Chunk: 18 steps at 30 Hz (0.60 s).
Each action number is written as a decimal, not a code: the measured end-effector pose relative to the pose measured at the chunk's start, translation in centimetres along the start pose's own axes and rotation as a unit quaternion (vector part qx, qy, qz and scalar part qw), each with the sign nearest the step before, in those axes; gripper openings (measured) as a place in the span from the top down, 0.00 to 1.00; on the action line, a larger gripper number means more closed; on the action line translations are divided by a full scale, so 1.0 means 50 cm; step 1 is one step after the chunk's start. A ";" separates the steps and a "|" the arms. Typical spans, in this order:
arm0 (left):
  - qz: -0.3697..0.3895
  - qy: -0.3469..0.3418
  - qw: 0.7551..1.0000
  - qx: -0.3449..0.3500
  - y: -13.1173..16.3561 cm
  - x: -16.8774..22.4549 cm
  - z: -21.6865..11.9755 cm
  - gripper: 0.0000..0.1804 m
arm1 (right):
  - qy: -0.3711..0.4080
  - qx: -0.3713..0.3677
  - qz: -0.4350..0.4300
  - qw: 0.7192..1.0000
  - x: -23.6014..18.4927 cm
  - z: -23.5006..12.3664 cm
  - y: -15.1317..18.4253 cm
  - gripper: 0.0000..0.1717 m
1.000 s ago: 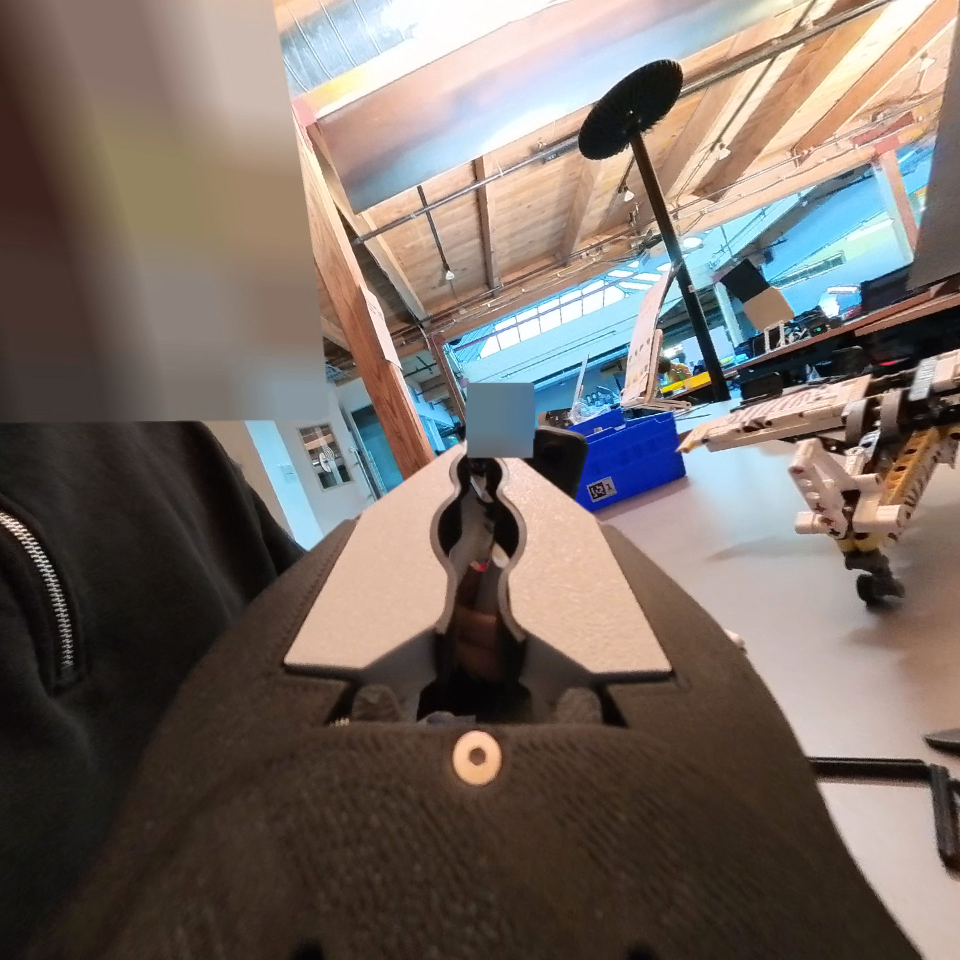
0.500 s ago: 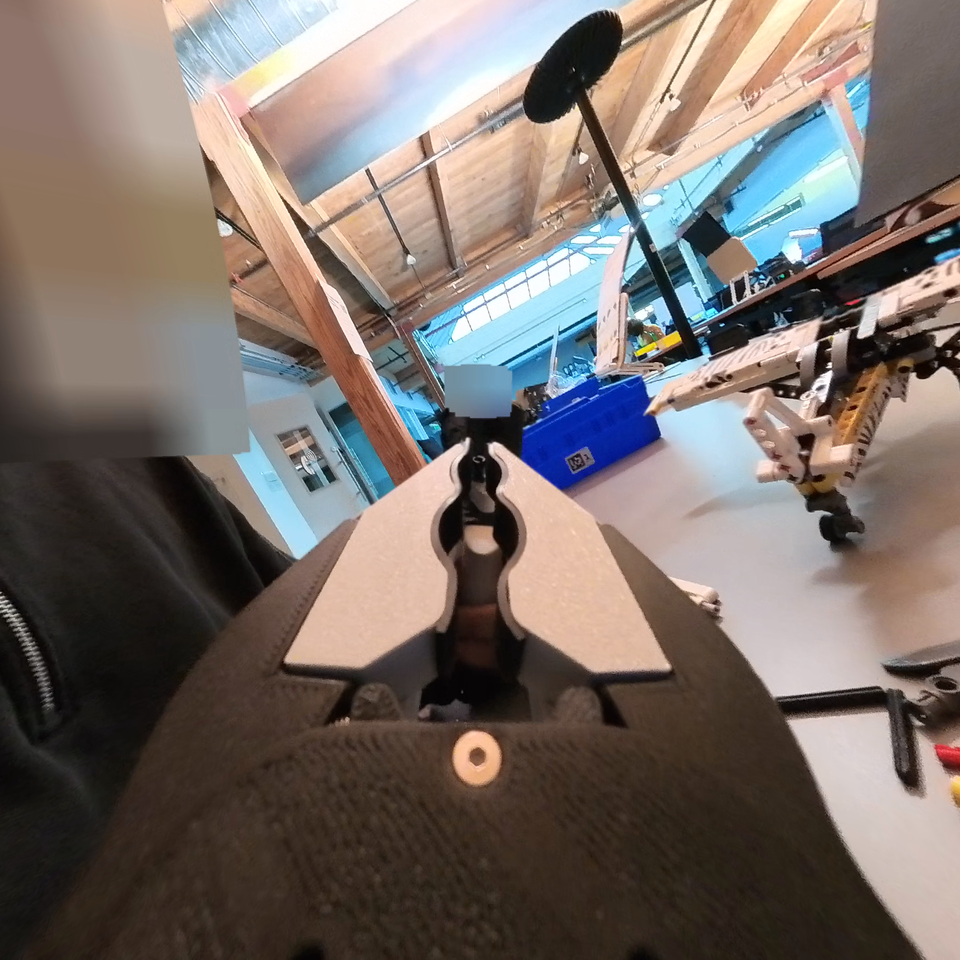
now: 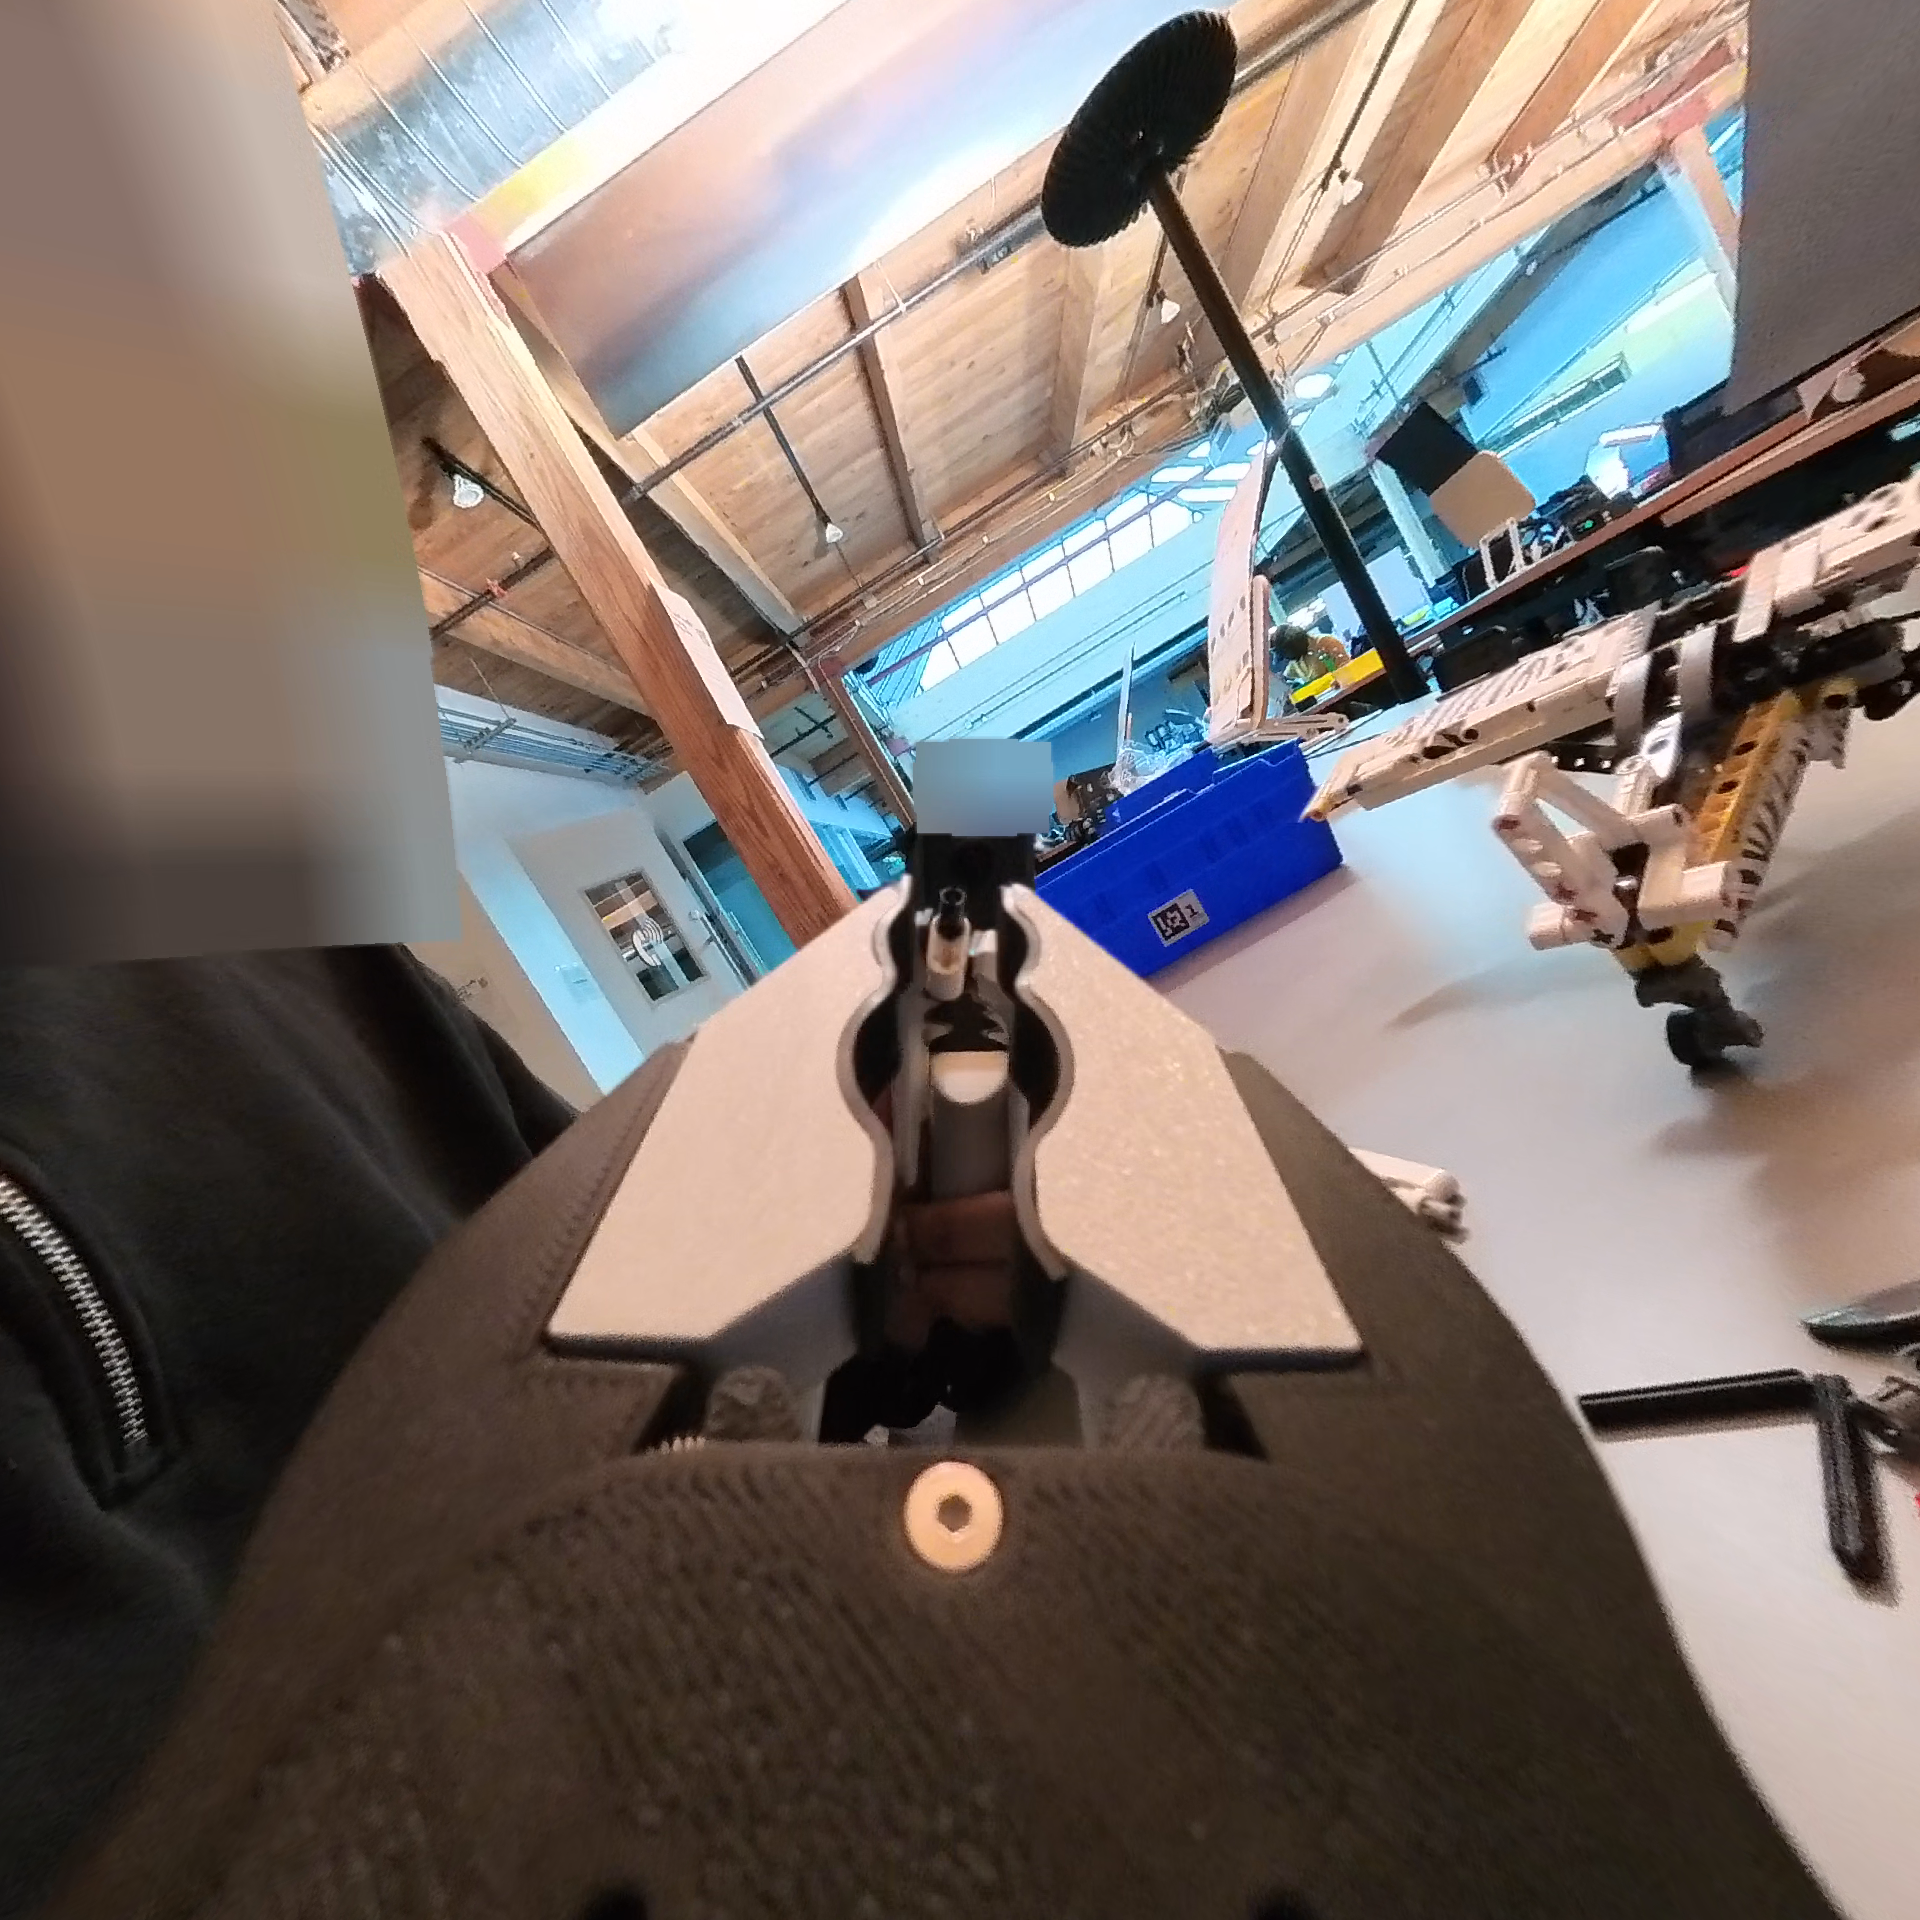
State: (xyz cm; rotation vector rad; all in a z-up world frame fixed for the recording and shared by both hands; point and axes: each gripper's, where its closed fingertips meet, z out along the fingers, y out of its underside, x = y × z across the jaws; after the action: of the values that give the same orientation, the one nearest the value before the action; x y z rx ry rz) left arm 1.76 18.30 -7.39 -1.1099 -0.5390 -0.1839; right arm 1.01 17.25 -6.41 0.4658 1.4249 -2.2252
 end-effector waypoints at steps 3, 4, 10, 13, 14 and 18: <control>0.003 -0.005 1.000 -0.001 0.005 0.002 0.006 0.98 | -0.005 0.002 -0.002 1.000 -0.003 -0.001 -0.001 0.99; 0.000 -0.007 1.000 0.003 0.005 0.001 0.007 0.98 | -0.004 0.002 -0.001 1.000 -0.003 -0.001 -0.001 0.99; -0.027 -0.014 0.999 0.028 0.004 -0.002 0.012 0.98 | -0.004 0.006 0.005 1.000 0.000 0.000 -0.003 0.99; -0.026 -0.022 0.999 0.034 0.003 -0.005 0.012 0.98 | -0.001 0.006 0.009 1.000 0.004 0.001 -0.002 0.99; -0.022 -0.025 0.999 0.035 0.003 -0.006 0.011 0.98 | -0.001 0.005 0.010 1.000 0.004 0.001 -0.002 0.99; -0.010 -0.037 0.999 0.035 0.004 -0.008 0.011 0.98 | 0.003 0.001 0.018 1.000 0.007 0.000 0.000 0.99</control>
State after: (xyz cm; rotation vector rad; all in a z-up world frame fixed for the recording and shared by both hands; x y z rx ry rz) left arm 1.34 18.85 -7.56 -1.0477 -0.6187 -0.1399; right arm 0.72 17.17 -6.60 0.4956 1.4072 -2.1975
